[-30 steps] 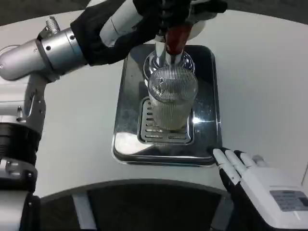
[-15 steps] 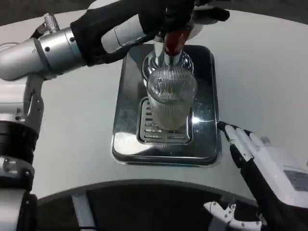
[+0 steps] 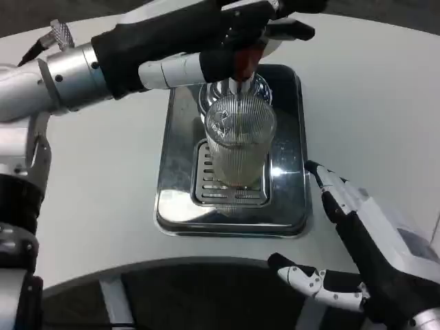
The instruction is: Grasp the cup under the faucet to collect the drink, then remove the cup.
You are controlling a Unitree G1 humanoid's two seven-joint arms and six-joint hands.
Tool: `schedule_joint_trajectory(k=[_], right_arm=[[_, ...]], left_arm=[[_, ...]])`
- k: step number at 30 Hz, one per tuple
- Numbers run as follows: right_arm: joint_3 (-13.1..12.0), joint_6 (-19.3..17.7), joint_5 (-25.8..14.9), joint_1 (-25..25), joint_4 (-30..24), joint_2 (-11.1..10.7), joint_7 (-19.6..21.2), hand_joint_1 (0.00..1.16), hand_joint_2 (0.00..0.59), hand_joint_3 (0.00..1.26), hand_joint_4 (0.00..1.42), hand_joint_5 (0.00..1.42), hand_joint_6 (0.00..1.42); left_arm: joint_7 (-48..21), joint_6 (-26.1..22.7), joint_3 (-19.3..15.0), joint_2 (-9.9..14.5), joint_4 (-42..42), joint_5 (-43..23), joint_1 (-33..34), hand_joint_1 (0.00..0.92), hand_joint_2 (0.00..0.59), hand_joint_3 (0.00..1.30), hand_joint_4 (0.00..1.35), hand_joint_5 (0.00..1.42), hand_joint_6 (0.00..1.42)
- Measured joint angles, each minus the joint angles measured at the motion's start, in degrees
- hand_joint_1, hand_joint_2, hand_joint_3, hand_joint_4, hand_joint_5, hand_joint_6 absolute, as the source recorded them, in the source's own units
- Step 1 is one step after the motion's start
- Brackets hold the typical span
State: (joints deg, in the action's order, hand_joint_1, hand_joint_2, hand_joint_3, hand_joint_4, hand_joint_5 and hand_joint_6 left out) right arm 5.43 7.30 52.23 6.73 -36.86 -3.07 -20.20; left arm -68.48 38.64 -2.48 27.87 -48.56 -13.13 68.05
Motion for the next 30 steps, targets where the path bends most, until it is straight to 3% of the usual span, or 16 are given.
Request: schedule_joint_trajectory(k=[17,30], right_arm=[[0.77,4.15,-5.75,-9.2,8.24,-0.28,6.5,0.59,0.243,0.0,0.0,0.0,0.0],[2.21,6.16,-11.09,-15.05,13.71,-1.86,8.3,0.53,0.194,0.0,0.0,0.0,0.0]], left_arm=[[1.46,8.54,2.16,1.97,-2.66,1.84,0.01,0.0,0.027,0.06,0.0,0.11,0.04],[3.09,10.47,3.19,2.88,-4.42,2.64,0.02,0.0,0.028,0.06,0.0,0.12,0.04]])
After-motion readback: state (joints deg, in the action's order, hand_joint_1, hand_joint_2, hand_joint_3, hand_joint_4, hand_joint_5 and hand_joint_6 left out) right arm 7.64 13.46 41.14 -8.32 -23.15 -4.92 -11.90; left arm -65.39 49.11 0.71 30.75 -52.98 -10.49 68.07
